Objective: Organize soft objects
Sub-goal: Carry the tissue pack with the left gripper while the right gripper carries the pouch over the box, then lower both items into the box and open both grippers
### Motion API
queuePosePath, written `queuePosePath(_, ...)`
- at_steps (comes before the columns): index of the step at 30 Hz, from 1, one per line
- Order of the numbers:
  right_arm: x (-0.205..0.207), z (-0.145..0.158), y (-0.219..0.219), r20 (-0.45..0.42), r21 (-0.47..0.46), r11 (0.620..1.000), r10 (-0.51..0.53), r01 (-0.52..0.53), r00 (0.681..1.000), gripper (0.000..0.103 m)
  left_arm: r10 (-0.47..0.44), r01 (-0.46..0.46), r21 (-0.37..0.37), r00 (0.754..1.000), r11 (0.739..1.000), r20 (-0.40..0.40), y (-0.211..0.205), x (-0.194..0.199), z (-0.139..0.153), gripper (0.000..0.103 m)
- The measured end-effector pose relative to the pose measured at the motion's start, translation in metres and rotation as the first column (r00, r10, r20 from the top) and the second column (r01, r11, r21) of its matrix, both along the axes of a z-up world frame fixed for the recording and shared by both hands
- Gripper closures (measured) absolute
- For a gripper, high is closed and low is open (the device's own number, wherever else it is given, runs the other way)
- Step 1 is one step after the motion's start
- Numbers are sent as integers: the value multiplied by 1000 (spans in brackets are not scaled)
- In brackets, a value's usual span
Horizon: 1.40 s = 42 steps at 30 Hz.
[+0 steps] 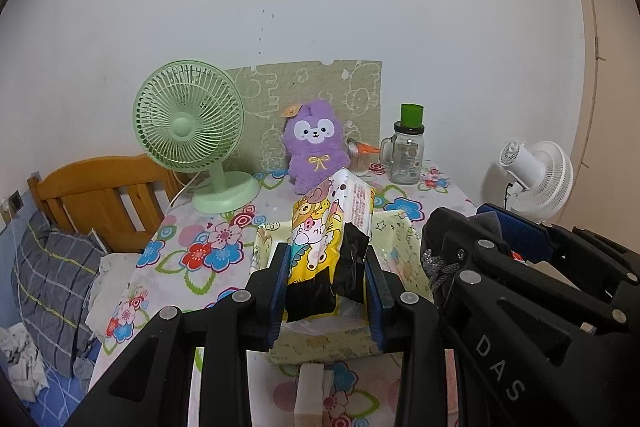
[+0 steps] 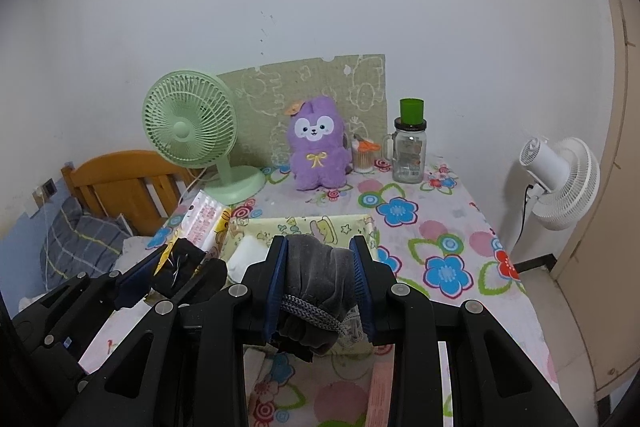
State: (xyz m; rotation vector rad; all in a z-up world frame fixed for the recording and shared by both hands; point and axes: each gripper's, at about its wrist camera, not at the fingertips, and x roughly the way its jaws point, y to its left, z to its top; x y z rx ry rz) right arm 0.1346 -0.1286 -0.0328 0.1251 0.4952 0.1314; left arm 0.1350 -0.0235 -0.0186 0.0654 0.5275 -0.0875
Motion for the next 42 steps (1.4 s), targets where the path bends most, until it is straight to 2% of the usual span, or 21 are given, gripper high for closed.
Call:
queuePosePath(13,51,-9,7,-28,-10,1000,10,-10,1000,68,12,-12,-5,1000,1000,-29,3,48,-10,69)
queuePosePath(29,120,-45,16,-108,-12,999,39,-40,993,68,18,-22,-28,991,999,-134,12,111,-50,66)
queuePosePath(33,131,-53,20,-122,-15,999,50,-52,991,68,10,-17,-38,985,999,-170,14,121,-61,61)
queuePosePath(35,135,-57,21,-129,-16,998,51,-54,990,68,10,-17,-38,983,999,-184,15,125,-66,54)
queuePosePath(37,140,-61,23,-138,-15,998,56,-59,989,68,14,-21,-39,982,999,-188,16,127,-69,41)
queuePosePath(42,148,-69,28,-156,-11,997,71,-74,985,68,13,-24,-49,978,998,-210,20,131,-76,28)
